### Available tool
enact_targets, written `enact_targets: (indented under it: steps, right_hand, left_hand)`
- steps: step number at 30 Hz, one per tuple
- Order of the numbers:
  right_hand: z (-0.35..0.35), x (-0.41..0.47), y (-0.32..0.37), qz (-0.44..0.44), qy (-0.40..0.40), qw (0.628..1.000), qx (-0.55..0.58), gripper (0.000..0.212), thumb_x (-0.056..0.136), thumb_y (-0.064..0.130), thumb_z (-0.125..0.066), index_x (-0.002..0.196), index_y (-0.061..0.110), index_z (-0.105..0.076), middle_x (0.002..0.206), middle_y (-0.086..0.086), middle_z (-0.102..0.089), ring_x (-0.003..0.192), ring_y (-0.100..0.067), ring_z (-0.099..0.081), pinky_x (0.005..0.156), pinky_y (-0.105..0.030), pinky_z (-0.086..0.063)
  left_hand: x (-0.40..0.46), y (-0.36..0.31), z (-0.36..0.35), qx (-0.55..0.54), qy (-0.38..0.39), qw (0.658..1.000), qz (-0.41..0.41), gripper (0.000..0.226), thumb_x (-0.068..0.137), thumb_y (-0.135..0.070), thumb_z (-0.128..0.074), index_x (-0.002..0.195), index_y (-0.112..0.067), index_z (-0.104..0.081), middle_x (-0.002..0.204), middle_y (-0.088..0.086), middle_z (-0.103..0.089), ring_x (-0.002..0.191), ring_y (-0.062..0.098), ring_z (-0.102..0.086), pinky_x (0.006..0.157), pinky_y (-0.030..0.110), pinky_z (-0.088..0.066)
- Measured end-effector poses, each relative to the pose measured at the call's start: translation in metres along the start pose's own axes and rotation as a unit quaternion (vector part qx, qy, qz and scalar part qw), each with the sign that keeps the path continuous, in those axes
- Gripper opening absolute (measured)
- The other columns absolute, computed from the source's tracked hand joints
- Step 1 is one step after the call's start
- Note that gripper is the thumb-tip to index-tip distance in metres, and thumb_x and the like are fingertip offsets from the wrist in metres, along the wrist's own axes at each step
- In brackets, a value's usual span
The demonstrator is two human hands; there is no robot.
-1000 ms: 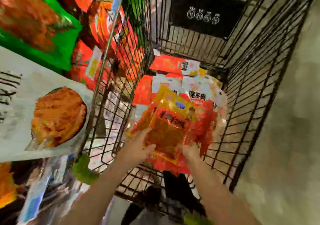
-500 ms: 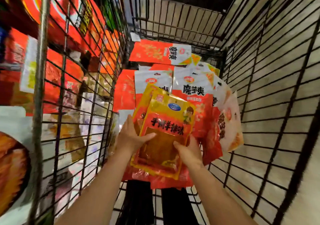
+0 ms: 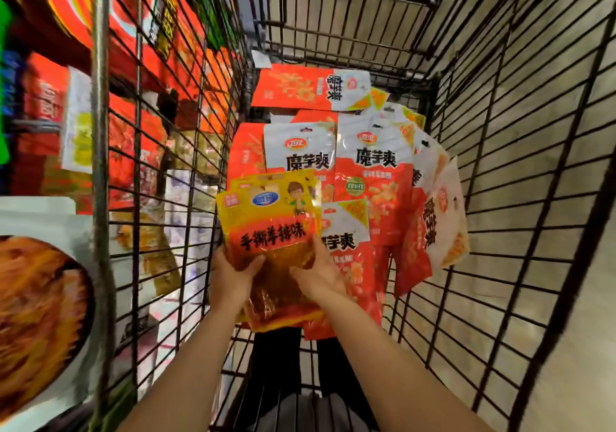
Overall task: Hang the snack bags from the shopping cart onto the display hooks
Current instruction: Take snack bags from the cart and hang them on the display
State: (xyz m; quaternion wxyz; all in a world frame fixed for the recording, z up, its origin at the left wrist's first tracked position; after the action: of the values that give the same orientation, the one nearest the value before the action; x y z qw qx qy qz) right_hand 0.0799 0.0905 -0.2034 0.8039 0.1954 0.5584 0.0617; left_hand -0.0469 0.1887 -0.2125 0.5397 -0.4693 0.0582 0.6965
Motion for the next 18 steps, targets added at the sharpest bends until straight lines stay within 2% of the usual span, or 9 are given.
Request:
enact_targets:
  steps: [2,3,5,8,11,13,15,18]
  right_hand:
    - [0.009,-0.003,-0.005,0.005,-0.013,1.0,0.019,0.071,0.089,0.03,-0.061,0.149,0.035,-0.022,0.142,0.003,-0.049,0.125,-0.021,-0.051,0.103,-0.029,-0.041]
    - [0.014,-0.004,-0.008,0.011,-0.027,0.999,0.027,0.067,0.09,0.028,-0.061,0.147,0.032,-0.027,0.138,0.002,-0.052,0.124,-0.021,-0.051,0.101,-0.028,-0.04]
    - [0.022,-0.003,-0.013,0.015,-0.068,0.997,0.028,0.064,0.09,0.03,-0.062,0.146,0.025,-0.032,0.14,-0.001,-0.048,0.131,-0.022,-0.043,0.106,-0.03,-0.036]
    - [0.027,0.005,-0.021,-0.011,-0.091,0.995,0.045,0.079,0.086,0.041,-0.065,0.151,0.027,-0.023,0.152,-0.003,-0.036,0.139,-0.024,-0.035,0.113,-0.043,-0.032]
    - [0.028,0.009,-0.024,-0.018,-0.068,0.997,0.044,0.085,0.084,0.047,-0.066,0.152,0.03,-0.018,0.154,-0.002,-0.033,0.14,-0.022,-0.035,0.114,-0.041,-0.032]
    - [0.025,0.01,-0.026,0.002,-0.051,0.998,0.042,0.088,0.084,0.045,-0.067,0.152,0.029,-0.015,0.157,0.001,-0.027,0.143,-0.021,-0.03,0.116,-0.04,-0.028]
    - [0.021,0.008,-0.026,0.026,-0.047,0.998,0.04,0.092,0.082,0.043,-0.07,0.153,0.027,-0.014,0.157,0.001,-0.028,0.143,-0.019,-0.029,0.116,-0.037,-0.027]
    - [0.024,0.009,-0.026,0.021,-0.043,0.998,0.048,0.095,0.08,0.042,-0.072,0.154,0.025,-0.014,0.156,-0.001,-0.029,0.142,-0.02,-0.031,0.115,-0.037,-0.029]
  left_hand:
    - [0.004,-0.003,-0.001,0.008,0.007,1.0,-0.006,0.073,0.071,-0.045,-0.08,0.13,-0.016,-0.048,0.125,0.007,-0.062,0.113,0.028,-0.059,0.097,0.046,-0.045]
    - [0.007,-0.003,-0.002,0.009,0.017,1.0,-0.013,0.075,0.067,-0.052,-0.08,0.128,-0.019,-0.051,0.122,0.006,-0.064,0.111,0.028,-0.061,0.097,0.047,-0.045]
    - [0.014,0.002,-0.005,-0.011,0.035,0.999,-0.008,0.081,0.06,-0.06,-0.079,0.127,-0.023,-0.053,0.119,0.003,-0.067,0.11,0.028,-0.062,0.098,0.051,-0.045]
    - [0.011,-0.001,-0.008,-0.048,0.036,0.998,0.02,0.083,0.068,-0.056,-0.077,0.138,-0.024,-0.045,0.129,0.005,-0.062,0.118,0.03,-0.057,0.102,0.053,-0.042]
    - [0.007,-0.005,-0.015,-0.066,0.019,0.998,0.013,0.077,0.08,-0.049,-0.07,0.144,-0.022,-0.035,0.136,0.006,-0.055,0.125,0.031,-0.051,0.106,0.051,-0.038]
    - [0.001,-0.009,-0.02,-0.07,0.012,0.997,0.004,0.08,0.077,-0.053,-0.07,0.142,-0.022,-0.034,0.133,0.006,-0.057,0.123,0.03,-0.053,0.105,0.052,-0.039]
    - [-0.01,-0.015,-0.026,-0.078,0.019,0.997,-0.009,0.074,0.078,-0.043,-0.074,0.137,-0.017,-0.037,0.125,0.004,-0.06,0.116,0.026,-0.057,0.101,0.046,-0.043]
    - [-0.018,-0.016,-0.034,-0.085,0.06,0.994,-0.027,0.088,0.071,-0.029,-0.083,0.141,-0.018,-0.032,0.121,-0.002,-0.055,0.11,0.017,-0.054,0.099,0.04,-0.044]
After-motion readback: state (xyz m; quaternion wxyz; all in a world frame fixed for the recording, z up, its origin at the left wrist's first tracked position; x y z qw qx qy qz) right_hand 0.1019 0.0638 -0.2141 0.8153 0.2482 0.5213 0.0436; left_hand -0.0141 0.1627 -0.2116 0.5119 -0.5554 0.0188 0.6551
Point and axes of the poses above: each hand's wrist, its own x-axis towards the middle knuckle, its own z-axis out of the back of the hand, y = z × x, the point moved 1 cm from there along x, towards the middle knuckle
